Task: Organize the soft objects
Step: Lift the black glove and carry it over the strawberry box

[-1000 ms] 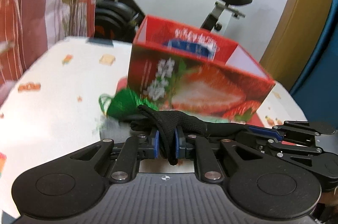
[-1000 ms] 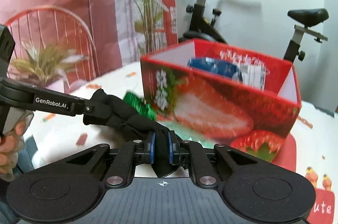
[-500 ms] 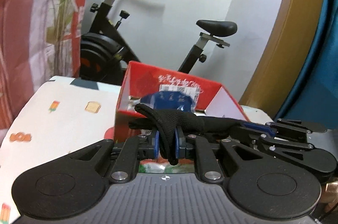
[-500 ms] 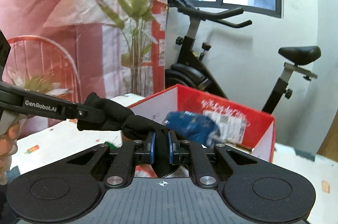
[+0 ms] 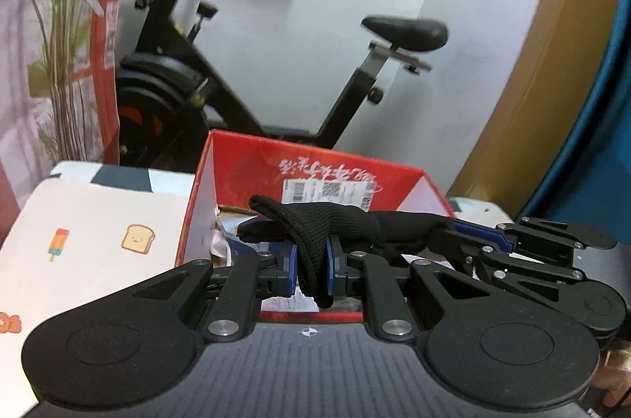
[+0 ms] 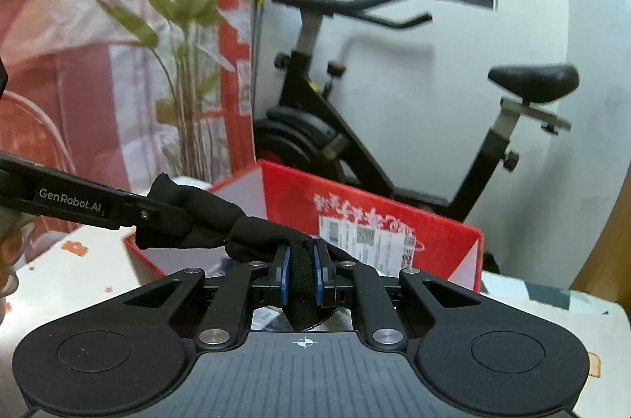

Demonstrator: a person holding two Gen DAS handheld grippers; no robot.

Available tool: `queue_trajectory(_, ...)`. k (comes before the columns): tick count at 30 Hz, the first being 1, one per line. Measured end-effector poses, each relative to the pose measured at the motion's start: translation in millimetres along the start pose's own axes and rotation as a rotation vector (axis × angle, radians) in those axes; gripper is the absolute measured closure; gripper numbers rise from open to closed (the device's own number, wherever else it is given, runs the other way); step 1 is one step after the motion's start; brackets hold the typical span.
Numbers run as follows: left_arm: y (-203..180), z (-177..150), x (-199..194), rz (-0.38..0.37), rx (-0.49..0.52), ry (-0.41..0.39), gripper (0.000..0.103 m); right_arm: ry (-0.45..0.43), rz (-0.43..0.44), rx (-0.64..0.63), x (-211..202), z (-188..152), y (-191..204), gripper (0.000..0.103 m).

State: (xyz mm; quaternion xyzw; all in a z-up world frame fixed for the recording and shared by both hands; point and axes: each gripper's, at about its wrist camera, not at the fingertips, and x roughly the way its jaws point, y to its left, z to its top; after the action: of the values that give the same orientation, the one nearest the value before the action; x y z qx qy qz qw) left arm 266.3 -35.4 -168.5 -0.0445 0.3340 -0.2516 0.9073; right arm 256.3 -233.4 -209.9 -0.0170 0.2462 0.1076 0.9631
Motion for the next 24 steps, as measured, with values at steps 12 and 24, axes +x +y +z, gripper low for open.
queue_trajectory(12,14.4,-9.7,58.1,0.021,-0.069,0.211,0.087,0.222,0.042,0.097,58.1,-22.8,-19.5,0.091)
queue_trajectory(24,18.8,0.3,64.2,0.081,-0.019,0.183,0.065,0.356,0.086,0.274,82.5,-18.7,-30.5,0.091)
